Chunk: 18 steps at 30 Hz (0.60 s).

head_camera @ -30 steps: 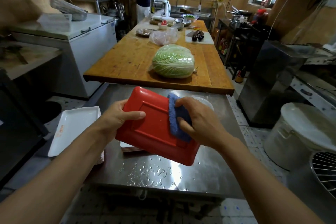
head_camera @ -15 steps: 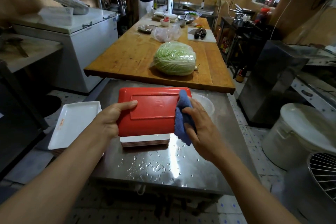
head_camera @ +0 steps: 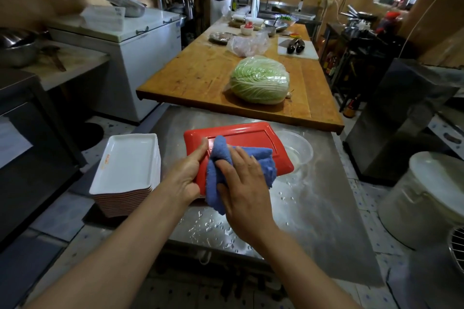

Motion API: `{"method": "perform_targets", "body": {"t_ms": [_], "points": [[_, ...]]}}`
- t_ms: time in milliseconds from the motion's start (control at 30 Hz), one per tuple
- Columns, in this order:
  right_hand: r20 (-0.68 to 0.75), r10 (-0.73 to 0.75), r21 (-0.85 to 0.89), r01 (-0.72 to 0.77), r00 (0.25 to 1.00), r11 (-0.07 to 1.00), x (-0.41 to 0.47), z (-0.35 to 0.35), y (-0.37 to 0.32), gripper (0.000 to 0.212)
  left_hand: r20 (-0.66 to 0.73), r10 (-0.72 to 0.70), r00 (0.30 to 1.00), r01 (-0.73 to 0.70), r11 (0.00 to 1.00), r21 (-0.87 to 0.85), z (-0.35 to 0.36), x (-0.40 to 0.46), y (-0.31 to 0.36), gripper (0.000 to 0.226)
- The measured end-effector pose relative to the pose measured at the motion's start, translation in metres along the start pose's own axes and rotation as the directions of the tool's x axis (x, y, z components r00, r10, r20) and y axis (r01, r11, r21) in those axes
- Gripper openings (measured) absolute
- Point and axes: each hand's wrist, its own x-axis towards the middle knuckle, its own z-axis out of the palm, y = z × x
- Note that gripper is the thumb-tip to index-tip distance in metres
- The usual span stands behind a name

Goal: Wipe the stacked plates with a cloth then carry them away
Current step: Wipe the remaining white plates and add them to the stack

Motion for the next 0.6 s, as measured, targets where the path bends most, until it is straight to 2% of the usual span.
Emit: {"method": "perform_targets", "body": {"t_ms": [133,267,367,533,600], "points": [[0.103,0.029,-0.001,-0.029,0.994,1.0,0.019,0.006,0.0,0.047,0.02,0.091,0.996,-0.091,0.996,-0.003,-0.014,-0.002,-0.003,0.039],[0.17,0.083,-0.036,-0.078,0.982,0.996,0.038,0.01,0.009,0.053,0.007,0.112,0.994,-0.112,0.993,-0.034,-0.029,-0.007,-0.003,0.027],[0.142,0.131,-0.08,-0.121,0.981,0.989,0.045,0.009,0.025,0.048,-0.071,0.18,0.981,-0.183,0.982,-0.038,-0.047,-0.008,0.005,0.021],[0.071,0.293,0.134,-0.3,0.954,0.945,0.045,0.021,0.026,0.036,-0.136,0.183,0.974,-0.191,0.98,-0.049,-0.08,-0.01,0.02,0.019],[-0.002,0.274,0.139,-0.271,0.962,0.953,0.044,0.029,0.022,0.033,-0.141,0.166,0.976,-0.178,0.981,-0.073,-0.093,-0.012,0.026,0.018]]}}
